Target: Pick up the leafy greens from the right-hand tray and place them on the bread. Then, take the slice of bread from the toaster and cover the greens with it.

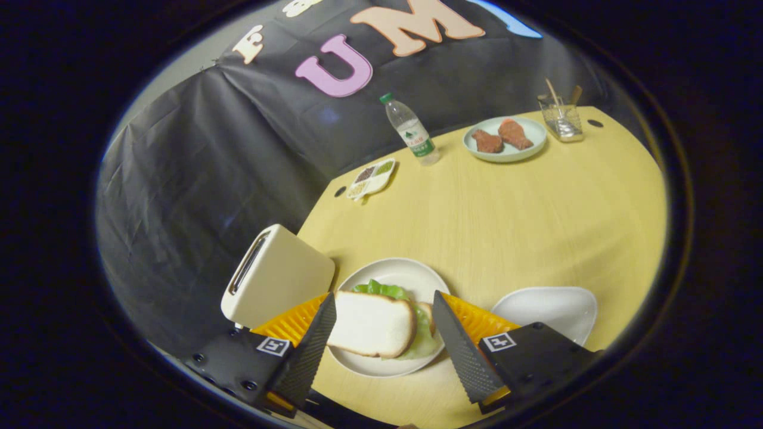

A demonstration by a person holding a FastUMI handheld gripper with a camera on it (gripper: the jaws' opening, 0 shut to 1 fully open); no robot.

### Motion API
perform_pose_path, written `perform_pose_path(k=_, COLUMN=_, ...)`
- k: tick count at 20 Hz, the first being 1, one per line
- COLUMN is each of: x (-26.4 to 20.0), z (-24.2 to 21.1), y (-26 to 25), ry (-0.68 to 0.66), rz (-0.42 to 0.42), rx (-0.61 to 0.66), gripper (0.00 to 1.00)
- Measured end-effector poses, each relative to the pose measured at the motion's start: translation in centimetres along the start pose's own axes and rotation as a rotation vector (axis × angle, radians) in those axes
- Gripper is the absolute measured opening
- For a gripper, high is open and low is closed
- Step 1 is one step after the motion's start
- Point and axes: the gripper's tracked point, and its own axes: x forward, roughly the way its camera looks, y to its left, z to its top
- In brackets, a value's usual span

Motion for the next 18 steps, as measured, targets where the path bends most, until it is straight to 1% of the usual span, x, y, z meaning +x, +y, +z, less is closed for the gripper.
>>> perform_pose_path(k=5, x=-3.3, z=4.6, y=-0.5, ry=-0.144, rz=-0.034, rx=-0.072, gripper=1.00)
perform_pose_path(k=12, x=-10.0, z=11.6, y=-2.2, ry=-0.360, rz=-0.144, rx=-0.195, gripper=1.00)
perform_pose_path(k=15, x=-12.6, z=14.3, y=-2.2, ry=-0.441, rz=-0.175, rx=-0.228, gripper=1.00)
perform_pose_path(k=18, x=-15.4, z=17.0, y=-2.6, ry=-0.519, rz=-0.235, rx=-0.295, gripper=1.00)
